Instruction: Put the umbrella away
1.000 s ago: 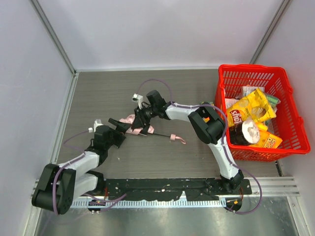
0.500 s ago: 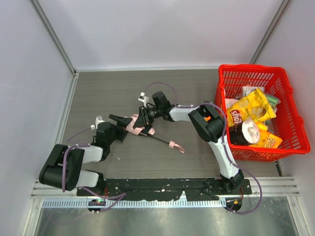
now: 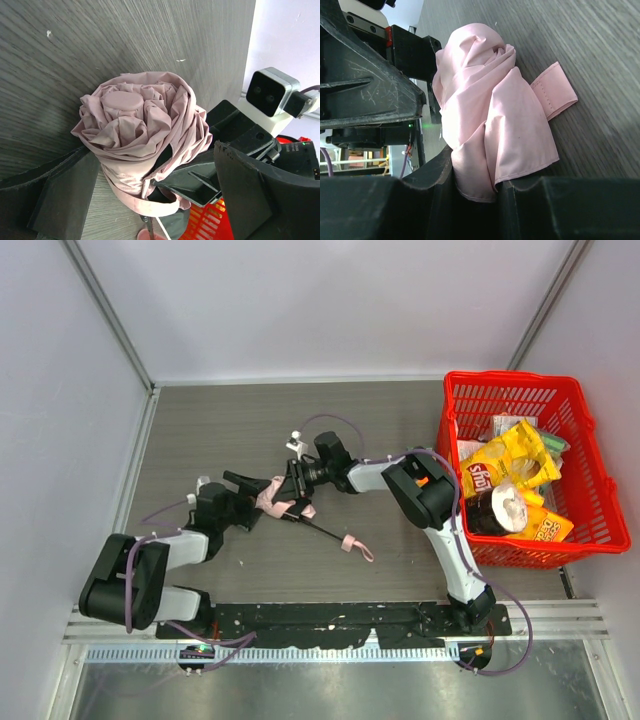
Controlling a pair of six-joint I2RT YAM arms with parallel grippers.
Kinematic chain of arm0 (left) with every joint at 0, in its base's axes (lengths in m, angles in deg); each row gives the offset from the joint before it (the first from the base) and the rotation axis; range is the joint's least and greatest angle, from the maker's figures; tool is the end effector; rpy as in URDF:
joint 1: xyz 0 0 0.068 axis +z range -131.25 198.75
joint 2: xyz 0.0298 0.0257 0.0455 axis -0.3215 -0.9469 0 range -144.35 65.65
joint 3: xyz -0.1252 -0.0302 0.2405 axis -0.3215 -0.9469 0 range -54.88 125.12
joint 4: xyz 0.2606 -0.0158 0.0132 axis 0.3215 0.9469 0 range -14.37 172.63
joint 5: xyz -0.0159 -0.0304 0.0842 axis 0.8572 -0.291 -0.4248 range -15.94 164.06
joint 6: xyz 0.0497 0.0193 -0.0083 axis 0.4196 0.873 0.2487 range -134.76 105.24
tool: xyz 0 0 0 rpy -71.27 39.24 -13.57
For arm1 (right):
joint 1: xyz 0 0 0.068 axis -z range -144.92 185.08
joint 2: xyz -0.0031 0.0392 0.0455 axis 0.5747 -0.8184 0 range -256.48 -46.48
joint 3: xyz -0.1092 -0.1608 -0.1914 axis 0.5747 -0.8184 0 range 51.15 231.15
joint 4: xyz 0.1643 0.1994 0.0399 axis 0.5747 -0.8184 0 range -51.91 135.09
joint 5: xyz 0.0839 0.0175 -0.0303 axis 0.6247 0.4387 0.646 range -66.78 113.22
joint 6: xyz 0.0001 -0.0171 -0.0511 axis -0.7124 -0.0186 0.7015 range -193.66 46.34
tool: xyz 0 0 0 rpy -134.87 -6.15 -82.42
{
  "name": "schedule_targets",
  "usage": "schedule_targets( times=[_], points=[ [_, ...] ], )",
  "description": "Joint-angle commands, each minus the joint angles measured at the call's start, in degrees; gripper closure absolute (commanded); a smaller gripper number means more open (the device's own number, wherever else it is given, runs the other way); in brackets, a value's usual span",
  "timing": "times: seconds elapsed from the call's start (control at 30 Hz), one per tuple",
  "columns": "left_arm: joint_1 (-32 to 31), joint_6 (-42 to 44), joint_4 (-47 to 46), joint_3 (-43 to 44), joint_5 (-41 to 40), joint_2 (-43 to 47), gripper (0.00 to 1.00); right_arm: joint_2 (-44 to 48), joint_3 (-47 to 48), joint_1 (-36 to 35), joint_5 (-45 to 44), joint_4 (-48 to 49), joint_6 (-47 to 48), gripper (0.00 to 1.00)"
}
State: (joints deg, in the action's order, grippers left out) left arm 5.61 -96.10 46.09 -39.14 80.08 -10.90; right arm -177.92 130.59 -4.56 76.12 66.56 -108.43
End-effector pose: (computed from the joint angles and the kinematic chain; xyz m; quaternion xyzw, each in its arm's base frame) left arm 0.2172 -0.0546 0.1289 -0.4665 0.7351 -0.3907 0.2988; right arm 0.3478 0.3249 0.1069 -0.2538 0.7673 0.5765 0.1198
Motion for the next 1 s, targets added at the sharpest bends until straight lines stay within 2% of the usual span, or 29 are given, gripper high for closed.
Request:
schedule_targets(
  times=[0.0, 0.1, 0.17, 0.43, 0.73, 0.83, 0.97],
  points=[
    [-0.4, -1.0, 6.7, -1.4, 2.7, -2.6, 0.0, 2.0, -2.4, -2.4, 5.1, 3.3, -6.1, 0.99],
    [-0.5, -0.6, 11.5, -2.9, 0.0, 2.4, 0.0, 2.3, -2.4, -2.4, 5.5, 7.4, -9.8, 0.99],
    [-0.4, 0.2, 13.5, -2.8, -1.1, 4.6, 0.0, 2.7, -1.9, -2.4, 5.9, 6.7, -9.6, 0.99],
    [-0.4, 2.3, 17.2, -1.2, 1.2, 3.8, 0.0, 5.3, -3.6, -1.9, 5.5, 3.8, -7.2, 0.99],
    [-0.5, 1.9, 28.2, -5.7, -3.5, 21.5, 0.0, 6.5, -3.9, -0.4, 4.0, 0.9, -4.1, 0.99],
    [-0.5, 1.9, 25.6, -5.9, -3.6, 20.9, 0.0, 6.7, -4.3, -0.5, 4.1, 1.0, -4.3, 0.99],
    [-0.4, 2.2, 20.7, -4.1, -0.1, 13.4, 0.0, 7.2, -4.8, -0.7, 4.7, 2.9, -5.7, 0.99]
  ],
)
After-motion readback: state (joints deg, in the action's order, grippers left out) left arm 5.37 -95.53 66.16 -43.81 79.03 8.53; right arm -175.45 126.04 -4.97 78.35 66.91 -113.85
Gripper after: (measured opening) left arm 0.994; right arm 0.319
